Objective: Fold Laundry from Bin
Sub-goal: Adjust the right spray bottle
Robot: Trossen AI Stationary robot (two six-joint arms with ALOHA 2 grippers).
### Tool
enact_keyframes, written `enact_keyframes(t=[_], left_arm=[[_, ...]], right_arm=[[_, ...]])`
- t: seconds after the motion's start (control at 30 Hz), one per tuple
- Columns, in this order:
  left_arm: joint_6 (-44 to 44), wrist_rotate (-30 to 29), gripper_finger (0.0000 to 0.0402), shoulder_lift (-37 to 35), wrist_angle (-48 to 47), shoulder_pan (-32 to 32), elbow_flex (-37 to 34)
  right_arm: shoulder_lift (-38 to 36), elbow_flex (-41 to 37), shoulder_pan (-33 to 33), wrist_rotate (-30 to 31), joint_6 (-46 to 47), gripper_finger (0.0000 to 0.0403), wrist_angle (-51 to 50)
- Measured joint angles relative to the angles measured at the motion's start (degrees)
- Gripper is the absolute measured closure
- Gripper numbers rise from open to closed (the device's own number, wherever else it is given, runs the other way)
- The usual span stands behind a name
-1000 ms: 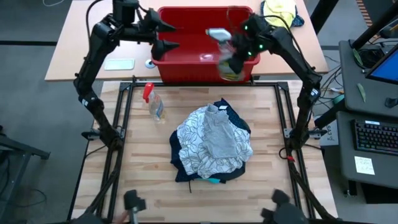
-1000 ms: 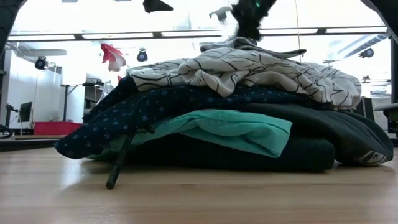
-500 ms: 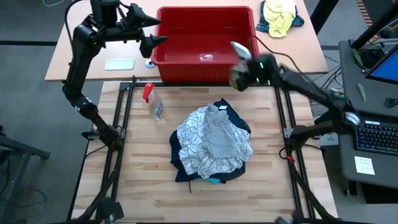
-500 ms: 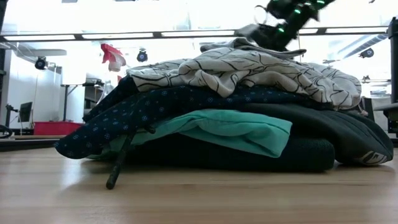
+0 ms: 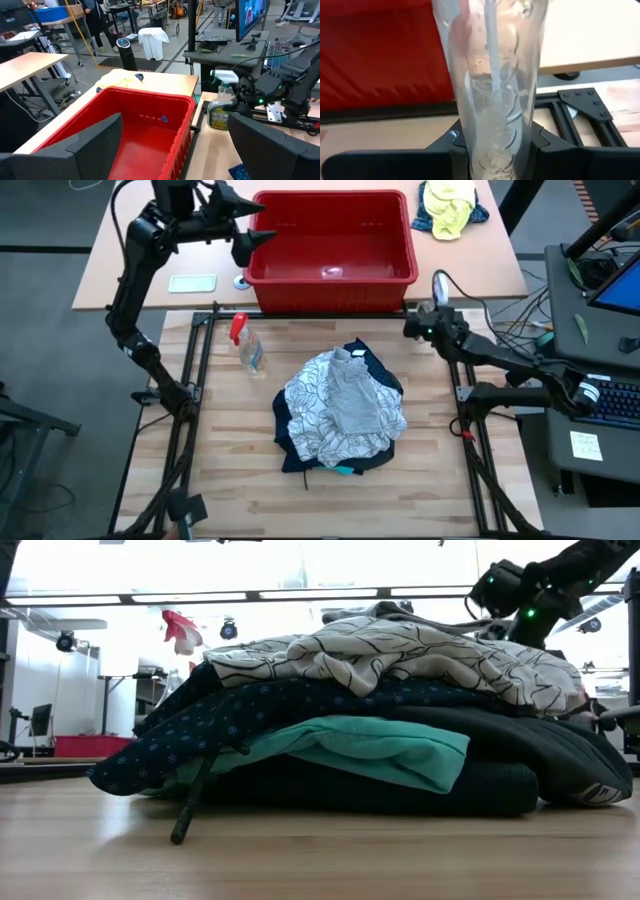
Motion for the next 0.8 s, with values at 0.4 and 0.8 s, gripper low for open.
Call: enact_keyframes(t=[0.4,0.8], left_arm=[[-0.8,0.0,0.0059,1.3,1.0,0.0,0.0],[-1.7,0.3,0.0059,1.3,1.7,0.0,0.1]], right_arm=[[2.1,-3.5,0.0,0.1,0.8,0.0300,-1.1],[2.0,-3.6,0.0,0.0,-2.8,0.0258,-1.4]])
